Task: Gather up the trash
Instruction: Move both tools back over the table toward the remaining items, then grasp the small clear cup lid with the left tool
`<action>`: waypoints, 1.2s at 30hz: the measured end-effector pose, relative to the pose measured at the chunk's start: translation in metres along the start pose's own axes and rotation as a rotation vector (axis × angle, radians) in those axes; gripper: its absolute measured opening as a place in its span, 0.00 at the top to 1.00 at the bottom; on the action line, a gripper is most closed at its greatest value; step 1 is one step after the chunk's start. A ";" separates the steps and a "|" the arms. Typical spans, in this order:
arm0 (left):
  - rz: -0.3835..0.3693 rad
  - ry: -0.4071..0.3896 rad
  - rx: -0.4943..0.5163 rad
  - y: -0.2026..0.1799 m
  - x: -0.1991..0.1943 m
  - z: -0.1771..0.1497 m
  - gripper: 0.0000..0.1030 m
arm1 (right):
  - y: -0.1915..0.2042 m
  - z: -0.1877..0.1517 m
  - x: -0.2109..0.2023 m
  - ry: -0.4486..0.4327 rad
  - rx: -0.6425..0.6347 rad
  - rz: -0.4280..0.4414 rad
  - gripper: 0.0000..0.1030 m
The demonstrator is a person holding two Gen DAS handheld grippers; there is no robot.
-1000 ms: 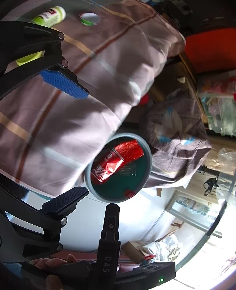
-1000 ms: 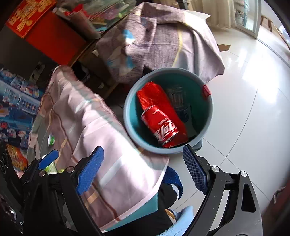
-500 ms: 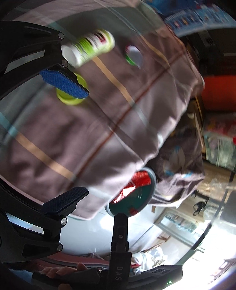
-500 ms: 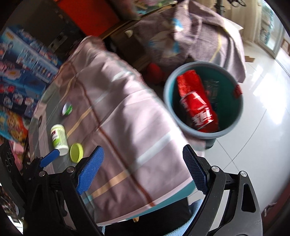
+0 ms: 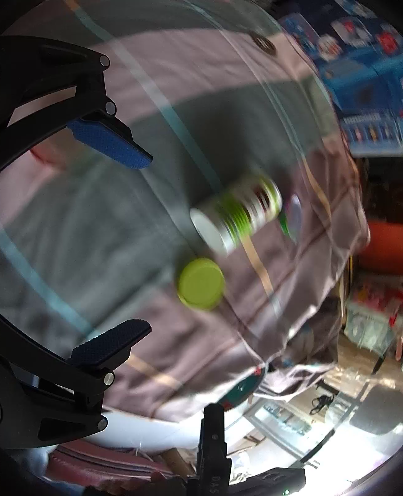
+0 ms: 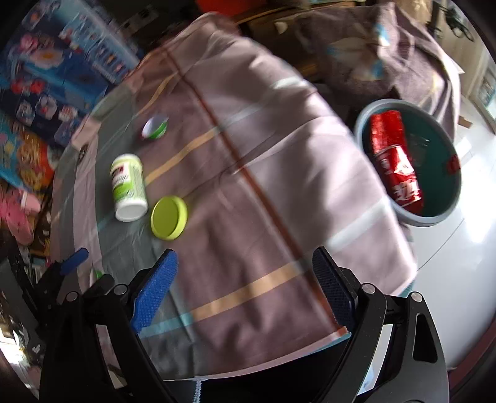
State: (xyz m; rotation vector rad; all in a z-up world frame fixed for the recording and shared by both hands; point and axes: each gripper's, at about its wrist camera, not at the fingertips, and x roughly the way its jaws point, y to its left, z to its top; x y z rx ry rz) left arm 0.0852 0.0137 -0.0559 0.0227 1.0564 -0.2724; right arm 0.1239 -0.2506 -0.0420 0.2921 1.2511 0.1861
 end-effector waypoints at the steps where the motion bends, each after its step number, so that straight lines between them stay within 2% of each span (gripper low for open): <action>1: 0.008 0.000 -0.005 0.007 -0.001 -0.005 0.05 | 0.007 -0.002 0.004 0.010 -0.014 -0.003 0.18; 7: 0.046 0.009 -0.058 0.057 -0.011 -0.039 0.05 | 0.039 -0.011 0.023 0.057 -0.069 -0.017 0.18; 10: 0.039 0.006 -0.093 0.076 -0.013 -0.051 0.05 | 0.056 -0.014 0.029 0.073 -0.096 -0.022 0.18; 14: 0.025 0.003 -0.110 0.086 -0.011 -0.059 0.05 | 0.077 -0.020 0.035 0.091 -0.144 -0.034 0.18; 19: 0.025 0.015 -0.068 0.085 -0.005 -0.069 0.06 | 0.089 -0.023 0.041 0.105 -0.170 -0.048 0.18; 25: 0.049 0.027 0.009 0.078 0.003 -0.075 0.20 | 0.094 -0.022 0.055 0.127 -0.152 -0.050 0.18; 28: 0.053 0.000 0.005 0.081 0.002 -0.070 0.51 | 0.094 -0.019 0.059 0.137 -0.151 -0.055 0.18; 30: 0.021 -0.006 -0.027 0.086 0.003 -0.064 0.51 | 0.094 -0.014 0.061 0.135 -0.151 -0.061 0.18; 36: 0.001 -0.028 -0.086 0.096 0.017 -0.030 0.51 | 0.098 0.010 0.070 0.127 -0.148 -0.066 0.18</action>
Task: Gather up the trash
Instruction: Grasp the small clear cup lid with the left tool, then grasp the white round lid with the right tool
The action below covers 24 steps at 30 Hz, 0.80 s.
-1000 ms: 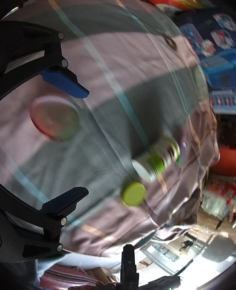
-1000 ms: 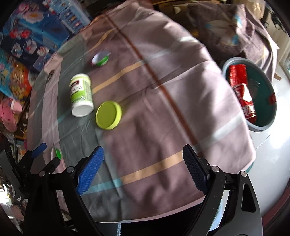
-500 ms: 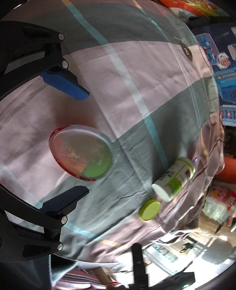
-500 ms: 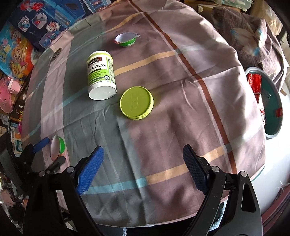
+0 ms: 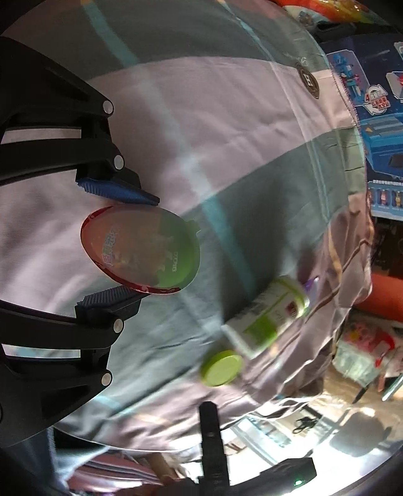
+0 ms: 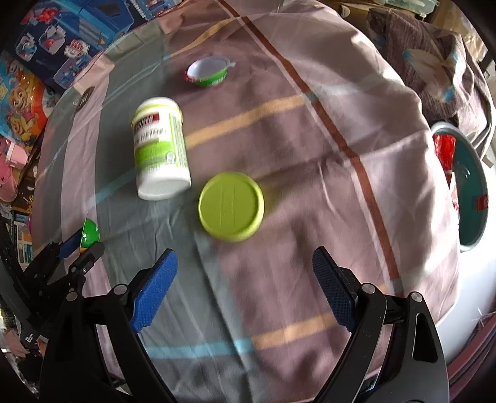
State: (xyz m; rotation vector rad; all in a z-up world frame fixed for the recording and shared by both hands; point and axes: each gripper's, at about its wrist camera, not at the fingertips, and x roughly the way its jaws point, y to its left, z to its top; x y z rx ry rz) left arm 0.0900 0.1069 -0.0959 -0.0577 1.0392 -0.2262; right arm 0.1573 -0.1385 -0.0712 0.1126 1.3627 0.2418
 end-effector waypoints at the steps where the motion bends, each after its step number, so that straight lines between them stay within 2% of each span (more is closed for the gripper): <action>1: -0.001 -0.006 -0.006 0.001 0.003 0.010 0.51 | 0.000 0.008 0.000 -0.006 0.001 -0.001 0.18; 10: -0.022 -0.028 -0.053 0.011 0.025 0.085 0.51 | 0.013 0.100 0.004 -0.077 0.006 0.053 0.18; 14: -0.029 -0.029 -0.092 0.018 0.037 0.110 0.51 | 0.020 0.140 0.021 -0.067 0.000 0.087 0.18; 22: -0.012 -0.025 -0.136 0.030 0.049 0.138 0.51 | 0.043 0.175 0.062 -0.039 -0.084 0.076 0.18; 24: -0.010 -0.019 -0.143 0.032 0.051 0.139 0.51 | 0.045 0.177 0.068 -0.042 -0.090 0.061 0.25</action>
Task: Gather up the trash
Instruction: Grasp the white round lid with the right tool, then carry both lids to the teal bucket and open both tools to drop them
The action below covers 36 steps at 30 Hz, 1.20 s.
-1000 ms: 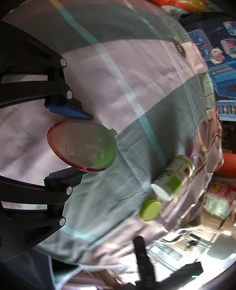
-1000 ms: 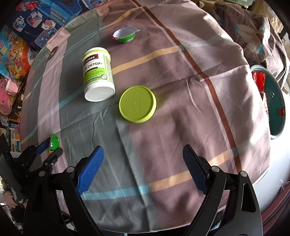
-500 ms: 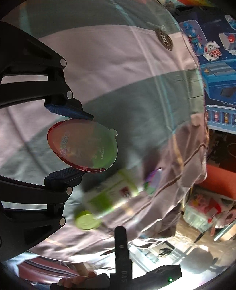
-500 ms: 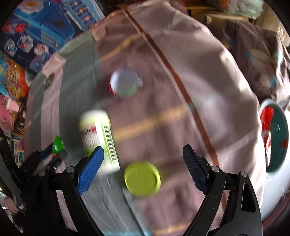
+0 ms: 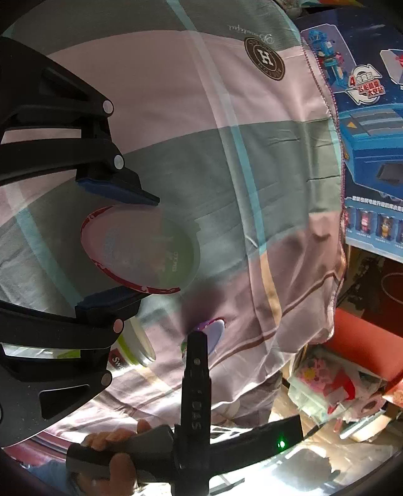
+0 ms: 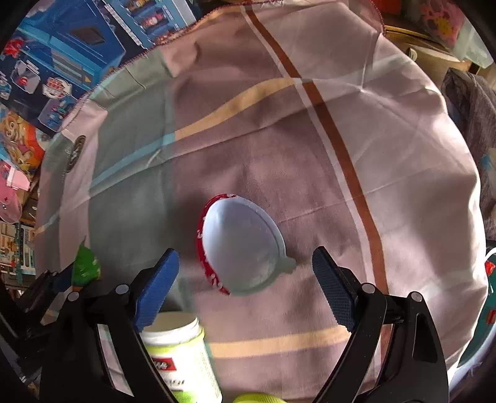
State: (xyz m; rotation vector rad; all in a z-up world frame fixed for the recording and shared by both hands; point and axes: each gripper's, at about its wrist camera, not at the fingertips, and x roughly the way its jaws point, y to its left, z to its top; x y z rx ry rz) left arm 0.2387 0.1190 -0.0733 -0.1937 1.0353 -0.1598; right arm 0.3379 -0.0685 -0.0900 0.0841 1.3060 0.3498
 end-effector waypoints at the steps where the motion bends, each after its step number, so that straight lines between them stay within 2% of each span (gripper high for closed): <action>1: -0.001 0.003 -0.004 0.001 0.001 0.000 0.51 | 0.001 0.000 0.002 -0.008 -0.009 -0.015 0.46; 9: -0.013 -0.001 -0.001 -0.010 -0.002 0.001 0.51 | -0.014 -0.010 -0.025 -0.076 0.016 0.006 0.47; 21: -0.037 -0.071 0.104 -0.076 -0.034 0.009 0.51 | -0.056 -0.052 -0.089 -0.161 0.061 0.025 0.46; 29: -0.064 -0.066 0.195 -0.133 -0.039 0.000 0.51 | -0.111 -0.090 -0.127 -0.211 0.139 0.037 0.46; 36: -0.100 -0.033 0.295 -0.194 -0.030 -0.015 0.51 | -0.183 -0.135 -0.164 -0.286 0.268 0.034 0.46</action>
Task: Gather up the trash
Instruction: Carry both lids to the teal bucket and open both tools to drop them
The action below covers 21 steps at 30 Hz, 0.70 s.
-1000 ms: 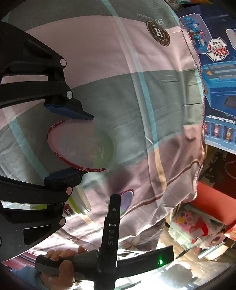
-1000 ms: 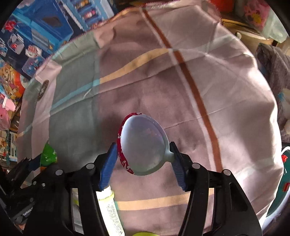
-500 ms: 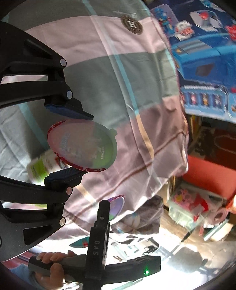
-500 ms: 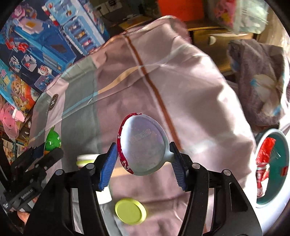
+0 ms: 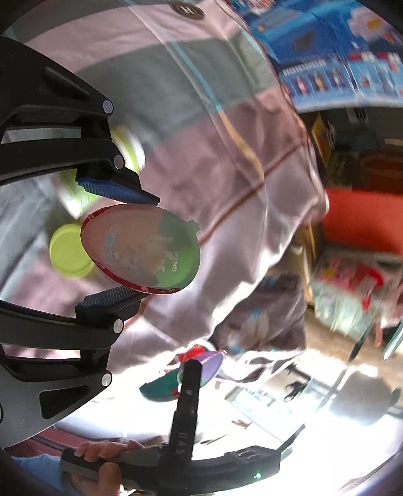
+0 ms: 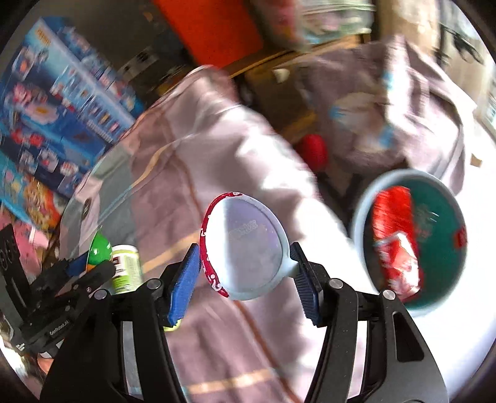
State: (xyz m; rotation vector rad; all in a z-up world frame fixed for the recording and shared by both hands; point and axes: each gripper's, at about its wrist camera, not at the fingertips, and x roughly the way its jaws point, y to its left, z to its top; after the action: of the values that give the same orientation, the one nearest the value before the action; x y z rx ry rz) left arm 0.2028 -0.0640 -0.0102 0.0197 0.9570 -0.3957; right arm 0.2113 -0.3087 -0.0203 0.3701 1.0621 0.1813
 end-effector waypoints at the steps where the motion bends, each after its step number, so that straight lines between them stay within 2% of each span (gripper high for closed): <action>1: -0.011 0.005 0.017 -0.011 0.003 0.001 0.51 | -0.014 -0.002 -0.007 -0.011 0.023 -0.009 0.46; 9: -0.062 0.044 0.115 -0.078 0.025 0.005 0.51 | -0.099 -0.018 -0.054 -0.089 0.164 -0.040 0.46; 13: -0.075 0.073 0.165 -0.112 0.037 0.007 0.51 | -0.128 -0.024 -0.070 -0.127 0.196 -0.049 0.45; 21: -0.083 0.135 0.270 -0.177 0.071 0.011 0.51 | -0.168 -0.027 -0.076 -0.136 0.246 -0.035 0.45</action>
State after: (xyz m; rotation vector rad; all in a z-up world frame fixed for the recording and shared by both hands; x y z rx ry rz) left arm 0.1882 -0.2528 -0.0333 0.2550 1.0338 -0.6040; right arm 0.1457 -0.4826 -0.0340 0.5774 0.9578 -0.0071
